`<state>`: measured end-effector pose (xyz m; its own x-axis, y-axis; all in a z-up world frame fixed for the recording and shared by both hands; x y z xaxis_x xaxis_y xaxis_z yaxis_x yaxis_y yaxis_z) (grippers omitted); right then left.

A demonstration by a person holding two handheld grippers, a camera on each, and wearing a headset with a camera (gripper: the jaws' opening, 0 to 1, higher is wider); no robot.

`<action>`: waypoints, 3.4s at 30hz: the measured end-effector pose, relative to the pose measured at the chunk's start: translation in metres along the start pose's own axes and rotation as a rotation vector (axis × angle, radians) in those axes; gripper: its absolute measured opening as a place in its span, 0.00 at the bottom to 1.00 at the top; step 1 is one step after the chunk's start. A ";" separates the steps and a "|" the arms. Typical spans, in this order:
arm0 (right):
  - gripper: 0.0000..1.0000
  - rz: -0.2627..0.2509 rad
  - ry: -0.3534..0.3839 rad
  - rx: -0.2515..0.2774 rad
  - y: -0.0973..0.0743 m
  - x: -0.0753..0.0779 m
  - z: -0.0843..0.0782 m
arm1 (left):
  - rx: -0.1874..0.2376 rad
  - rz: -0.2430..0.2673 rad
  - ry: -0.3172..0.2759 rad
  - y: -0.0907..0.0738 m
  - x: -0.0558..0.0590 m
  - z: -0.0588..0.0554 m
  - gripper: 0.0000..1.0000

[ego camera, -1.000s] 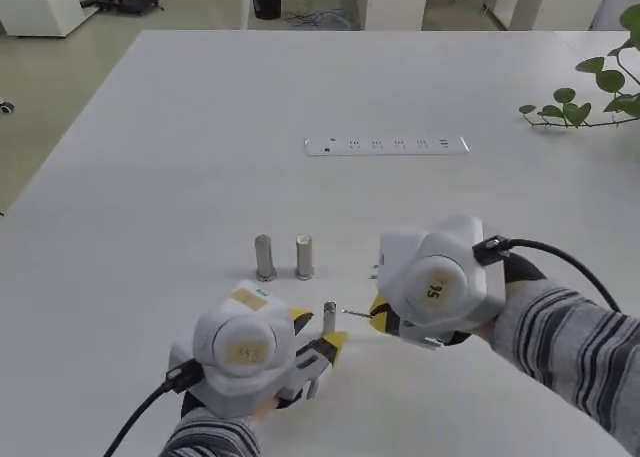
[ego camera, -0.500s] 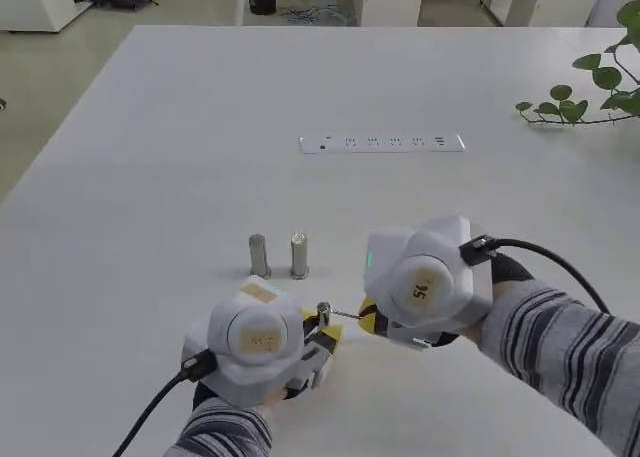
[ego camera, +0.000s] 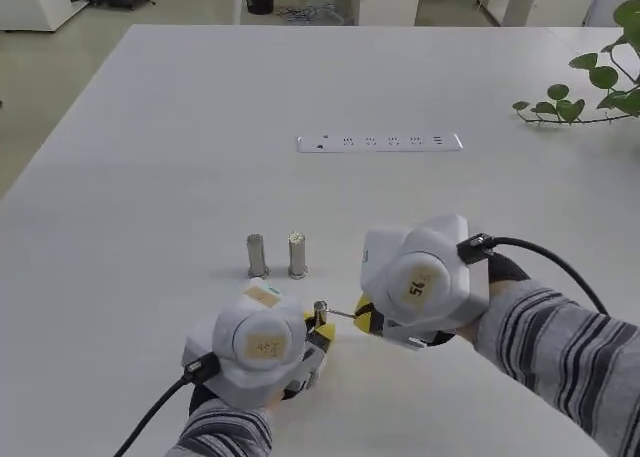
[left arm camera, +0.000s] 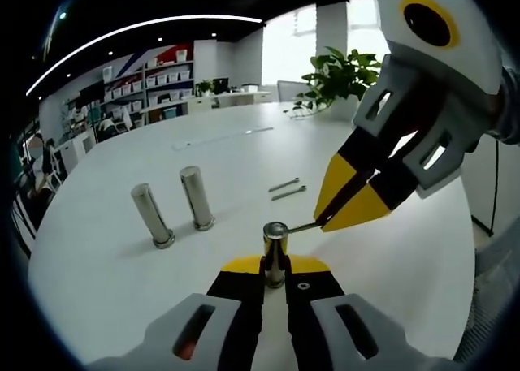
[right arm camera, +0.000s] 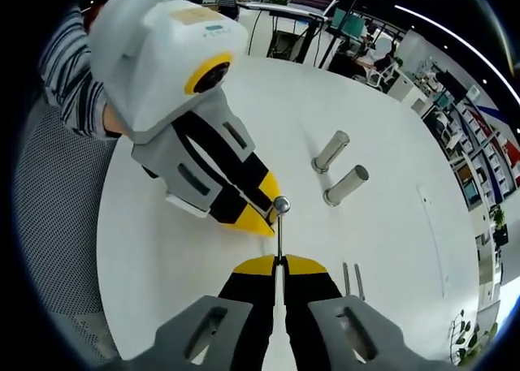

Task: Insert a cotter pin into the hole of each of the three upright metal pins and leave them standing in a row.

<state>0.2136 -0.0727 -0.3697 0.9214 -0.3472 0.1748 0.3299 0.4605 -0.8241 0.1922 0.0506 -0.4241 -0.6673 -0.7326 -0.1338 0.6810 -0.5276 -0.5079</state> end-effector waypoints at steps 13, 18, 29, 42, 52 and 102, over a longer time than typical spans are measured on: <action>0.00 0.003 -0.011 -0.011 -0.001 0.000 0.005 | -0.004 0.018 -0.009 0.001 0.001 0.000 0.05; 0.00 0.005 -0.010 0.005 -0.006 0.000 0.010 | -0.006 0.022 -0.013 0.001 0.002 0.000 0.05; 0.00 0.010 -0.014 0.032 -0.001 -0.002 0.017 | -0.005 0.028 -0.014 0.001 0.002 -0.001 0.05; 0.00 0.017 -0.014 0.044 0.003 -0.003 0.022 | -0.004 0.042 -0.014 0.002 0.004 -0.001 0.05; 0.00 0.018 0.005 0.055 0.005 -0.003 0.023 | -0.008 0.052 -0.031 0.002 0.004 -0.001 0.05; 0.24 -0.046 0.436 0.224 -0.016 0.012 -0.024 | -0.018 0.084 0.004 -0.003 -0.020 -0.001 0.05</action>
<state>0.2140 -0.1037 -0.3671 0.7487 -0.6589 -0.0727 0.4485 0.5843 -0.6764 0.2030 0.0670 -0.4203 -0.6094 -0.7721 -0.1802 0.7291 -0.4565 -0.5099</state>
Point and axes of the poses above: the centre of the closed fingertips' face, and the gripper's own axes: y roughly forward along the fingers, x roughly to its right, z roughly out of its top, the point moved 10 cm from there along -y, roughly backward along the fingers, and after that the axes turned 11 degrees about y, right-handed, at the moved point
